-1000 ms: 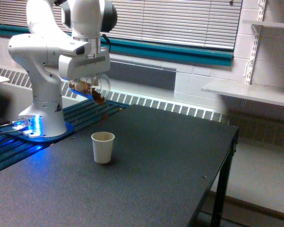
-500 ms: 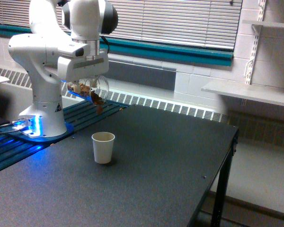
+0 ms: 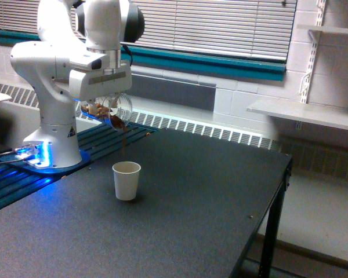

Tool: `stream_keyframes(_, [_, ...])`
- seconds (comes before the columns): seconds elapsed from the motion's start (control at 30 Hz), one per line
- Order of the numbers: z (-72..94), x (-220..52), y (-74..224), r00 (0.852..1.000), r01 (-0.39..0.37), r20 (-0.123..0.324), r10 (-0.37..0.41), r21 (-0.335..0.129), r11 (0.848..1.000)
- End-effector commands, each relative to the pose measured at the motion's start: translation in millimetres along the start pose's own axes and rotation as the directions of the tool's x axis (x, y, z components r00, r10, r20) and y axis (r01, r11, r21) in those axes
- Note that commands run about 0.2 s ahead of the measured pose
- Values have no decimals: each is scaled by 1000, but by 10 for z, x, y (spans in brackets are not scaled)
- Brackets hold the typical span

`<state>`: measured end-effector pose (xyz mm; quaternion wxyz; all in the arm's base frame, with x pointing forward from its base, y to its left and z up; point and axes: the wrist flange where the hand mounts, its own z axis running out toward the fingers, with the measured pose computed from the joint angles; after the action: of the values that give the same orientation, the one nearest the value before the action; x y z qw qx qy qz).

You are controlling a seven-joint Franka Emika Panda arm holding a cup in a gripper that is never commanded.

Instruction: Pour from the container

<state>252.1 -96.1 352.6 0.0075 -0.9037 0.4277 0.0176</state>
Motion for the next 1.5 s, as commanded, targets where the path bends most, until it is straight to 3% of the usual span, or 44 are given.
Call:
stream_keyframes(0.03, [103,-20,87,1000,5,11,-5,-6,1000])
stream_keyframes(1.5, [201,22,85,999,43,18,-43,-22,999])
